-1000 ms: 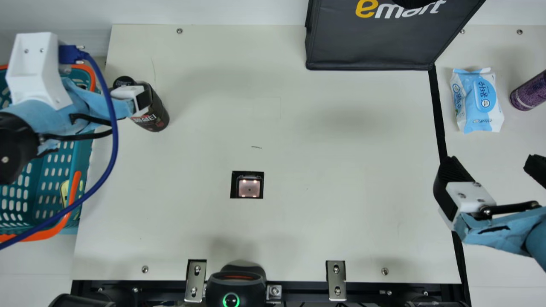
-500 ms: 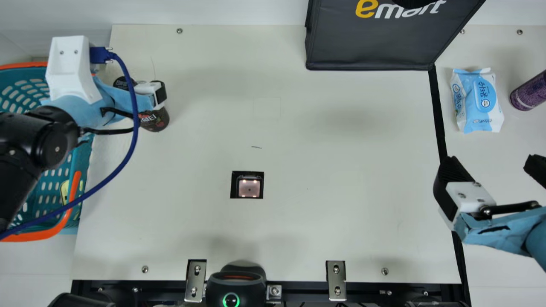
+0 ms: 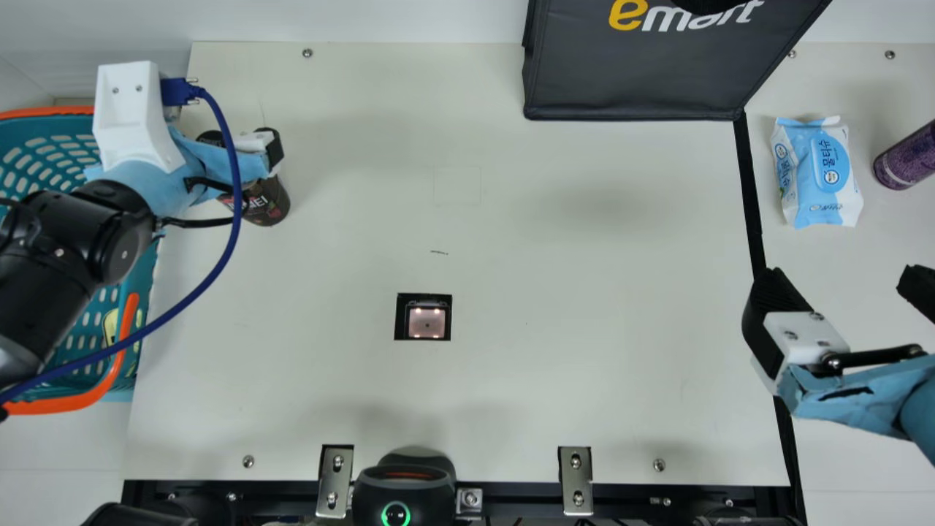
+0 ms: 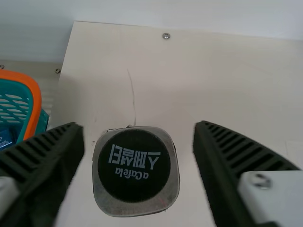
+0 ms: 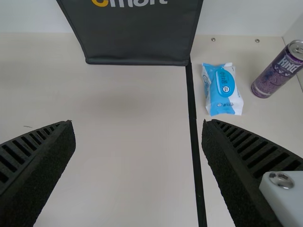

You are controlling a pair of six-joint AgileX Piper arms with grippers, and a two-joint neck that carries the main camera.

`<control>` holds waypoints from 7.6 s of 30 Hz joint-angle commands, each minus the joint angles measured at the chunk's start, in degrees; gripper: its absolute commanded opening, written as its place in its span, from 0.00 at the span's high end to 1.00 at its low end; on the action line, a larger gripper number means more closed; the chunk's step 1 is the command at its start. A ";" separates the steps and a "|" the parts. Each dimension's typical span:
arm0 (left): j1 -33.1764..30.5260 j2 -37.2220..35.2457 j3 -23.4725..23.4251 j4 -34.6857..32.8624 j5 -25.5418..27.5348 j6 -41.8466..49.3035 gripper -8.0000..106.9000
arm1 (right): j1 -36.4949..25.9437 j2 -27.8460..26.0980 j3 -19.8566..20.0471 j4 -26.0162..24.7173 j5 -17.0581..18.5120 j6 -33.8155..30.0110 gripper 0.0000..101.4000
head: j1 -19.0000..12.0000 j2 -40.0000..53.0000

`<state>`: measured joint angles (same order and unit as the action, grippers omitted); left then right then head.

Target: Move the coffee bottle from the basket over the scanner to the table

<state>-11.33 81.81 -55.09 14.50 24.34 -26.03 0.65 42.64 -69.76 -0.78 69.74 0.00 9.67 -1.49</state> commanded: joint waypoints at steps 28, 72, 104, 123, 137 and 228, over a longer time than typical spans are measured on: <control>-14.42 -11.17 -4.74 2.72 20.96 -12.19 1.00 | 0.00 0.00 0.00 0.00 -0.06 0.00 0.06 | -1.75 -0.09; -61.92 -7.65 -12.54 15.99 42.35 -51.54 1.00 | 0.00 0.00 0.00 0.00 -0.07 0.00 0.06 | -1.75 -0.09; -63.24 -2.17 -2.53 30.26 35.64 -65.43 1.00 | 0.00 0.00 0.00 0.00 -0.19 0.00 0.06 | -1.75 -0.09; -59.79 0.21 0.73 32.79 30.21 -66.40 0.68 | 0.00 0.00 0.00 0.00 -0.19 0.00 0.06 | -1.75 -0.09; -58.85 -0.29 0.53 30.73 28.91 -64.54 0.27 | 0.00 0.00 0.00 0.00 -0.12 0.00 0.06 | -1.75 -0.09; -62.48 -1.85 0.54 33.16 34.09 -70.83 0.15 | 0.00 0.00 0.00 0.00 -0.18 0.00 0.06 | -1.75 -0.09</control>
<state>-73.84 79.79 -54.66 47.31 58.51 -96.09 0.65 42.64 -69.76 -0.78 69.57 0.00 9.67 -1.49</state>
